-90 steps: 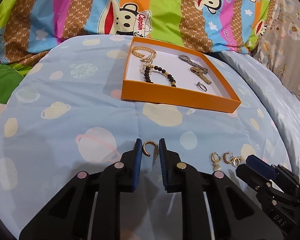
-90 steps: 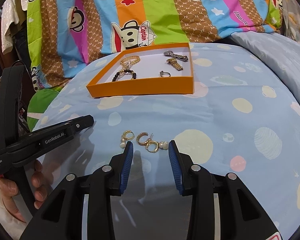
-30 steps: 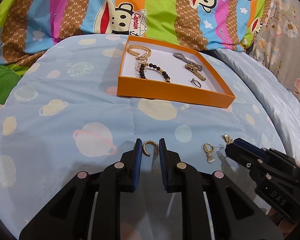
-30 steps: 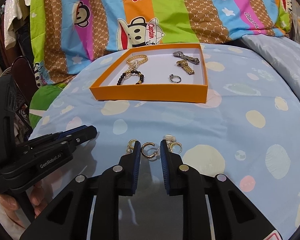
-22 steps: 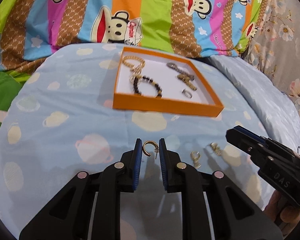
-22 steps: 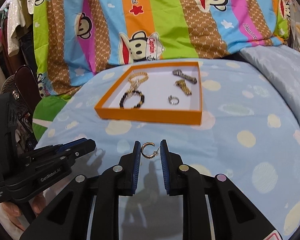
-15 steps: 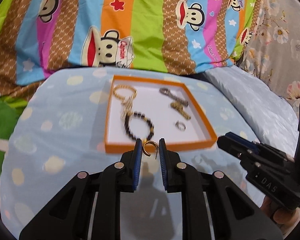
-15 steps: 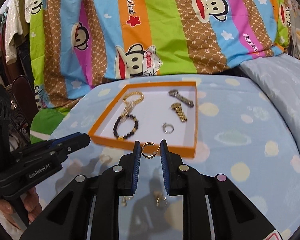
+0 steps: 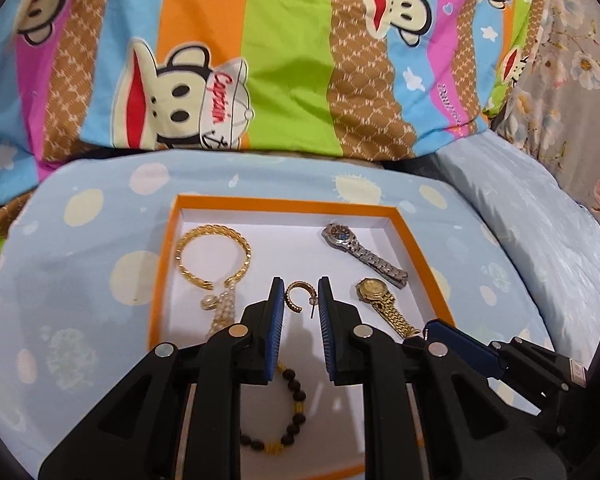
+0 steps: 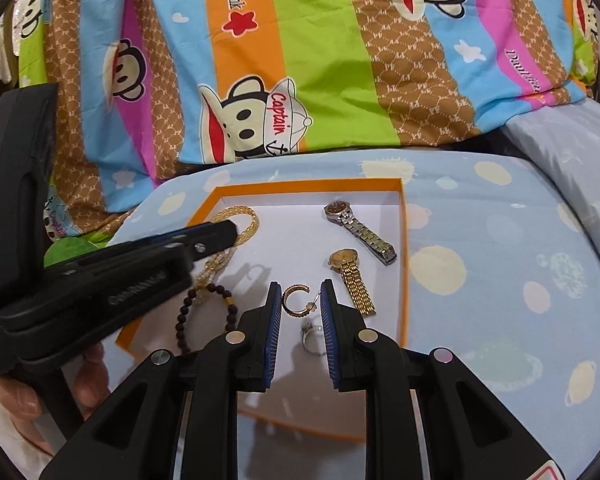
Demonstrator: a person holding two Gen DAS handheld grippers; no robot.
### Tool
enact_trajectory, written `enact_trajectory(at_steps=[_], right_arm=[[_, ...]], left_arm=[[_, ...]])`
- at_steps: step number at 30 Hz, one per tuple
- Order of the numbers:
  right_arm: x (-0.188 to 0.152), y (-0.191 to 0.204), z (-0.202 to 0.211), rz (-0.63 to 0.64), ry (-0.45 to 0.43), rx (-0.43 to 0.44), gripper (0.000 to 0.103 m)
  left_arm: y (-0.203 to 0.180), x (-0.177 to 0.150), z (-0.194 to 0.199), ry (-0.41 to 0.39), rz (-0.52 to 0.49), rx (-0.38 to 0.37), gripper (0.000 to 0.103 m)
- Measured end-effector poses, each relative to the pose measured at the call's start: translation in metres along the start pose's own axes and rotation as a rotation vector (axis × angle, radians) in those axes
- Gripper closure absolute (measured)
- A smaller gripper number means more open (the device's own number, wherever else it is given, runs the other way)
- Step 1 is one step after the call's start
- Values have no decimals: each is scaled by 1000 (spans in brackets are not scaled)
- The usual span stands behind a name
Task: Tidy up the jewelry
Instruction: 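Carry both hoop earrings into the orange box and open both tools, then grasp the gold pearl-drop earring with the right tool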
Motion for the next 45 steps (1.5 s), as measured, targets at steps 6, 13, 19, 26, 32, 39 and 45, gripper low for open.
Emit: enact_trajectory(at_steps=[6,13,19,26,32,39,45], right_arm=[[5,-2,-24,6,32,5,84],[8,-3,-32,15,27,-4,81],[11,-11,-6,-15,-37,-25,78],[-20,-10,56,-19,-92,-82,75],[-73,1,78,-50,-27,-69,75],[-122,18,87,-62,50,-47,75],[-128,38,92,-27,49,-21,75]], left_arm=[[2,1,-22,33,-7,8,86],[8,7,-26,15,22,2,81],[19,18,-1,-47,64,1,69],[32,-2,60,-127,46,16,69],[42,-54,94,-102,40,19,69],[45,-114,106,-35,21,36,69],[47,-151,105,26,46,43,69]])
Point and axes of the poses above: each gripper's, at about its wrist camera, not at the fingertips, and z roughly against the way its jaws point, y to its left, x to its top, the point moved 3 cm from there along -z, roughly the way its jaws point, and after that the axes turned 14 degrees about z, right-handed, at the moved point
